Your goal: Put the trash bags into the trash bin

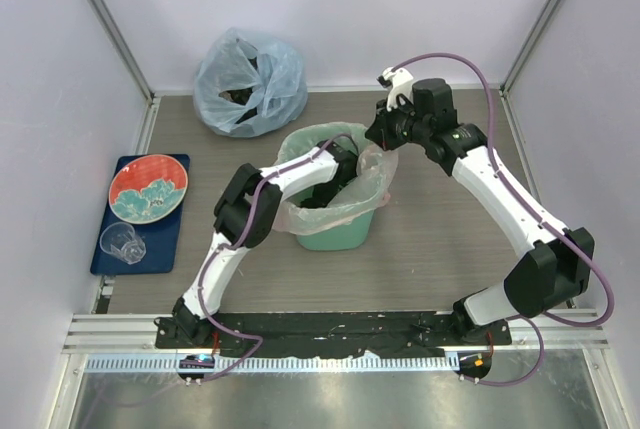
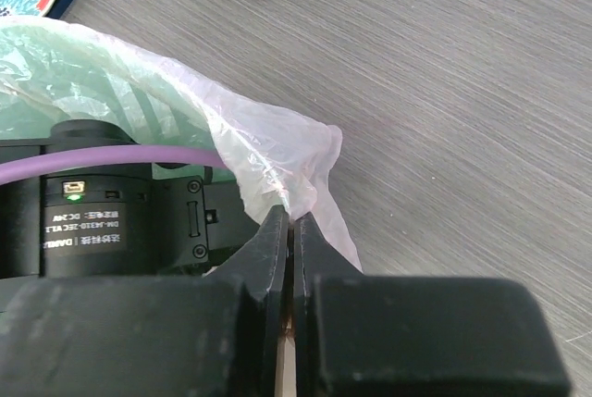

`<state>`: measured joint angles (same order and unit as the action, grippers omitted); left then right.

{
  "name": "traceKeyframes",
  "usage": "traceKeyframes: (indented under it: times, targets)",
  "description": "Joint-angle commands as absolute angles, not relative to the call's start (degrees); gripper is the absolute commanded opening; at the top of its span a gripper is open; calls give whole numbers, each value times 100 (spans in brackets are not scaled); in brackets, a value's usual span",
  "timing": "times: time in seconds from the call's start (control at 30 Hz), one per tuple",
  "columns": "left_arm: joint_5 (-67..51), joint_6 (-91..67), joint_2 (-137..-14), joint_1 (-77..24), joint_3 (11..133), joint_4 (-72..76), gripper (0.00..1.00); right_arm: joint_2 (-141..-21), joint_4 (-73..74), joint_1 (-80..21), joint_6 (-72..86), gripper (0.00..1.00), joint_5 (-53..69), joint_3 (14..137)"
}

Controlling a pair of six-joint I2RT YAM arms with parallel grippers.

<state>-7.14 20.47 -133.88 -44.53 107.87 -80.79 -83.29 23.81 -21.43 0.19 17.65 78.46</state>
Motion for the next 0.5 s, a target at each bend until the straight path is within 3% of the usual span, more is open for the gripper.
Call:
traceKeyframes:
  times: [0.0, 0.47]
  targets:
    - [-747, 2074, -13185, -4333, 10503, -7823, 40, -8262, 2417, -2197, -88, 1, 1380, 7849]
    - [-800, 2013, -11735, -4342, 9748, -6523, 43, -7989, 2224, -2408, -114, 1, 677, 7673]
